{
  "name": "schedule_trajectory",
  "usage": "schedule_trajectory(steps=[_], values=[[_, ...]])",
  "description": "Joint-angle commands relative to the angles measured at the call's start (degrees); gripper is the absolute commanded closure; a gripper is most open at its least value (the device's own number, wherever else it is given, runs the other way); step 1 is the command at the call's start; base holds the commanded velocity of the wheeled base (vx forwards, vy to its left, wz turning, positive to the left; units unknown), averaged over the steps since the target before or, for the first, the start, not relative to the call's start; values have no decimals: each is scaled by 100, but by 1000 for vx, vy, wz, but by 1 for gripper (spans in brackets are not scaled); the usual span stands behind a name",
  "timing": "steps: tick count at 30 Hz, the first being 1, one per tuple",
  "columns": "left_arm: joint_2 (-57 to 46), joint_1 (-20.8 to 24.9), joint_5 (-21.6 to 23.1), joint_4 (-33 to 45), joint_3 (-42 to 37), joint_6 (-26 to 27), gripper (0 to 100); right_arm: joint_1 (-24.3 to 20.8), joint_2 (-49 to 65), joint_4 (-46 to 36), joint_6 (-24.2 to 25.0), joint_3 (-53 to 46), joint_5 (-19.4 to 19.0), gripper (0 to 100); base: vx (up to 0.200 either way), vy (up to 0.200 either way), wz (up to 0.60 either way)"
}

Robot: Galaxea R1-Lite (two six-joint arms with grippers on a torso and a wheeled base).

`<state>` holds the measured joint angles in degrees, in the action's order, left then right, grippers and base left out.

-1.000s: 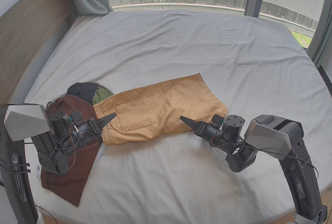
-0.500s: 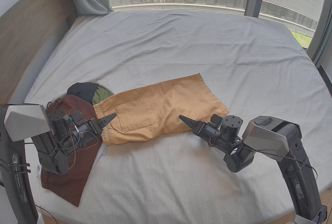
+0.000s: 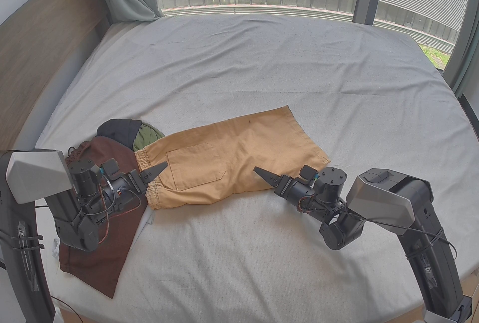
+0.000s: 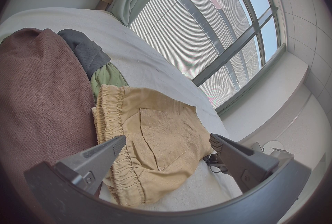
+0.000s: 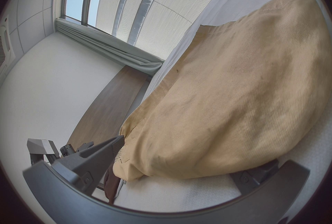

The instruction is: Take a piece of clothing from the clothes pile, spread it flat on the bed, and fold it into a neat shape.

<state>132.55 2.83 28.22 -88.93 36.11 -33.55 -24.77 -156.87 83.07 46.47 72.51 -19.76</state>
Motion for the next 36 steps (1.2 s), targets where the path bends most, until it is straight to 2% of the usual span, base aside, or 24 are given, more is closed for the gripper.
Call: schedule_trajectory(steps=[1, 2, 15, 30, 36], values=[[-1, -2, -1, -1, 1, -3, 0, -10, -63, -1, 2, 9, -10, 0, 0, 0, 0], [-1, -2, -1, -1, 1, -3, 0, -10, -63, -1, 2, 9, -10, 100, 0, 0, 0], [17, -10, -1, -1, 72, -11, 0, 69, -46, 87, -24, -141, -10, 100, 0, 0, 0], [17, -37, 26, -10, 230, 41, 0, 166, 543, 518, -50, -1310, -10, 100, 0, 0, 0], [25, -81, 149, -19, 186, 94, 0, 166, 719, 518, -296, -1828, -1, 100, 0, 0, 0]])
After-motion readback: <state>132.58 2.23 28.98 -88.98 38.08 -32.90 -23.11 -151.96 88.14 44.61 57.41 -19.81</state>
